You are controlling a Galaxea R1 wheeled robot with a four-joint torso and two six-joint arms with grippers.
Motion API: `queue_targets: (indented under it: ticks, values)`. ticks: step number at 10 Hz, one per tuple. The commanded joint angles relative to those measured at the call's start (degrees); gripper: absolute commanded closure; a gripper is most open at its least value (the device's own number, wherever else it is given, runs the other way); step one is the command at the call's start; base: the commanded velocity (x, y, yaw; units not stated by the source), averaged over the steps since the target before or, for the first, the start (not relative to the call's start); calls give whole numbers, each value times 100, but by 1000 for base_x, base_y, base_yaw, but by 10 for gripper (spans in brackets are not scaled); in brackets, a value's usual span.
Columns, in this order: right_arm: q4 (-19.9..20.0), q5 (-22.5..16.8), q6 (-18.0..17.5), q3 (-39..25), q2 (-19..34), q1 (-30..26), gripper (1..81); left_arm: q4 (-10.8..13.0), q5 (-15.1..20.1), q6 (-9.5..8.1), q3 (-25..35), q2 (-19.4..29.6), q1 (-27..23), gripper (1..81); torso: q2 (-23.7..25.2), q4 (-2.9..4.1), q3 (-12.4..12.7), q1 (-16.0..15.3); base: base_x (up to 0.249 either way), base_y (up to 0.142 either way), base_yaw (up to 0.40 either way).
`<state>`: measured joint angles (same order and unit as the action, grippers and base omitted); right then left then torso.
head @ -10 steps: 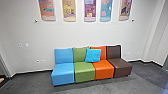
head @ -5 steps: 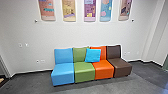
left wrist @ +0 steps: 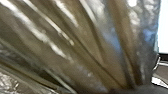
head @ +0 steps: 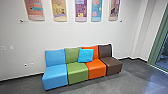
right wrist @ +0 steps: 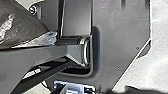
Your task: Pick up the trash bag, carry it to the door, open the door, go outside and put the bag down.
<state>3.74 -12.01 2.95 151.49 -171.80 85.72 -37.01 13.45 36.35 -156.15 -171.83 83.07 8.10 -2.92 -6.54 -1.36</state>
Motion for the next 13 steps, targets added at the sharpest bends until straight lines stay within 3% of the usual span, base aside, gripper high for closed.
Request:
queue_targets:
  ticks: [1, 13]
  values:
    - [12, -267, 13, -7, 12, -305, 10, 18, 519, 47, 14, -10, -286, 811, 0, 0, 0, 0, 0, 0, -300]
    - [21, -250, -14, 413, -198, -314, 10, -34, 414, 21, -117, -54, -286, 811, 0, 0, 0, 2, 0, 0, -326]
